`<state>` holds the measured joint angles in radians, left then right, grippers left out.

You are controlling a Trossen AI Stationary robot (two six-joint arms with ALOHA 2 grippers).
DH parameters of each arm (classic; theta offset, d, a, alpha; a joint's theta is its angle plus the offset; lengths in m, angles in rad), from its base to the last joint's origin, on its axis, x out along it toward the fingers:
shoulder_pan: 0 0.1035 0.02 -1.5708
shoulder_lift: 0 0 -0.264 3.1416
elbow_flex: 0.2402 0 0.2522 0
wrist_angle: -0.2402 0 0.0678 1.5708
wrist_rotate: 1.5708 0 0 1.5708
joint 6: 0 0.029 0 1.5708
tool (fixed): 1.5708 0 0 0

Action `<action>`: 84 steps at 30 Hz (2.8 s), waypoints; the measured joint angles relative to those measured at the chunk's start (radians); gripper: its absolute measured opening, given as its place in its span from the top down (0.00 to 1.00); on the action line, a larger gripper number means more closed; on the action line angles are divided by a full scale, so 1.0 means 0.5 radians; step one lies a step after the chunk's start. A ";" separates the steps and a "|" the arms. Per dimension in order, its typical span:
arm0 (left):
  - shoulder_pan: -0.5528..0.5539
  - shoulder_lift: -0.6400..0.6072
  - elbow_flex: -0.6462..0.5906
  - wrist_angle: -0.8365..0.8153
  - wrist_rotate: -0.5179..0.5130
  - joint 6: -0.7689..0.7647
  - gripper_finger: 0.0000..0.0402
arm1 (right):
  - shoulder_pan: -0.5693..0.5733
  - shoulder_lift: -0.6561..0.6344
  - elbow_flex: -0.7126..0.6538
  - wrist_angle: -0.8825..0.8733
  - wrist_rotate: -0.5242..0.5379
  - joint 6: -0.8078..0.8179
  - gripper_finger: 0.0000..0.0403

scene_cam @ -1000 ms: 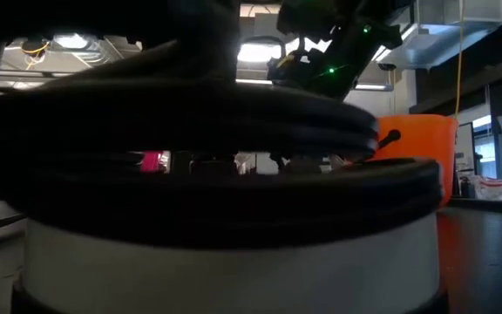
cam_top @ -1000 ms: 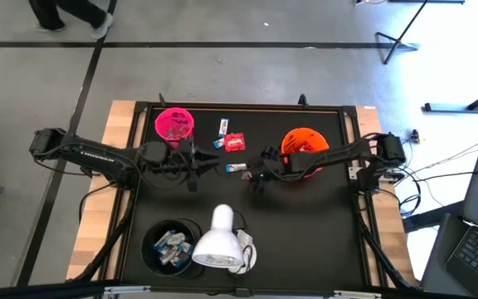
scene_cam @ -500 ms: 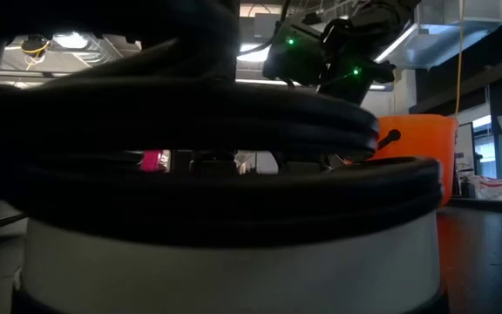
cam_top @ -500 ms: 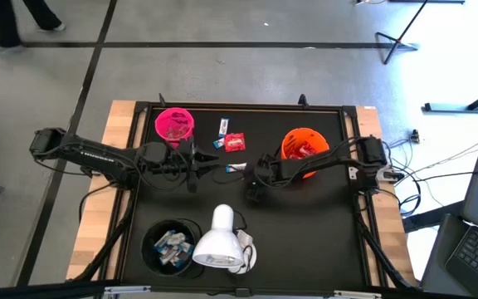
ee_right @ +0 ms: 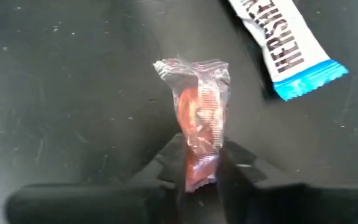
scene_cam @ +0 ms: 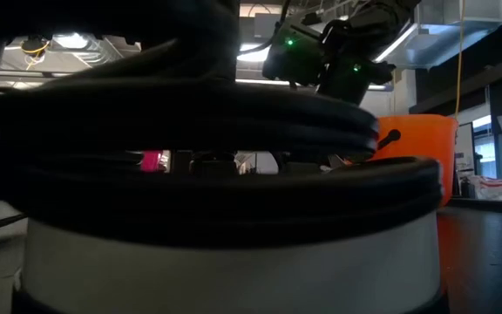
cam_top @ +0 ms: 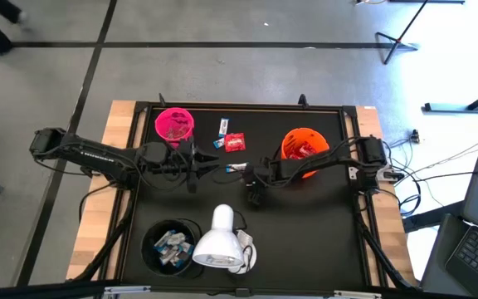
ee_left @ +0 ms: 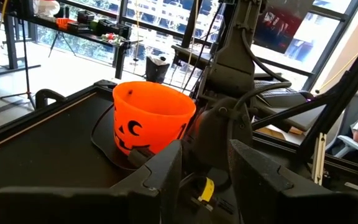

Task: Sort candy
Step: Put the orange gummy into the pink bucket

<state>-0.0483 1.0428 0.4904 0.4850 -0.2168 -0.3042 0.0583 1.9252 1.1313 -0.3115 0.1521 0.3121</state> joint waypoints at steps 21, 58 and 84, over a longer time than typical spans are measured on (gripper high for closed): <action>-0.007 0.035 0.000 -0.044 0.004 -0.025 0.69 | 0.003 -0.371 0.011 0.094 0.126 0.011 0.95; 0.137 0.220 -0.001 0.363 -0.071 -0.438 0.54 | 0.214 -0.414 0.385 0.388 0.976 -0.428 0.94; 0.131 0.364 -0.001 0.591 -0.107 -0.455 0.49 | 0.236 -0.412 0.385 0.521 0.918 -0.538 0.94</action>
<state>0.0174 1.2247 0.4900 0.7804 -0.2705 -0.5316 0.1764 1.7191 1.3235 -0.0509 0.6109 0.0433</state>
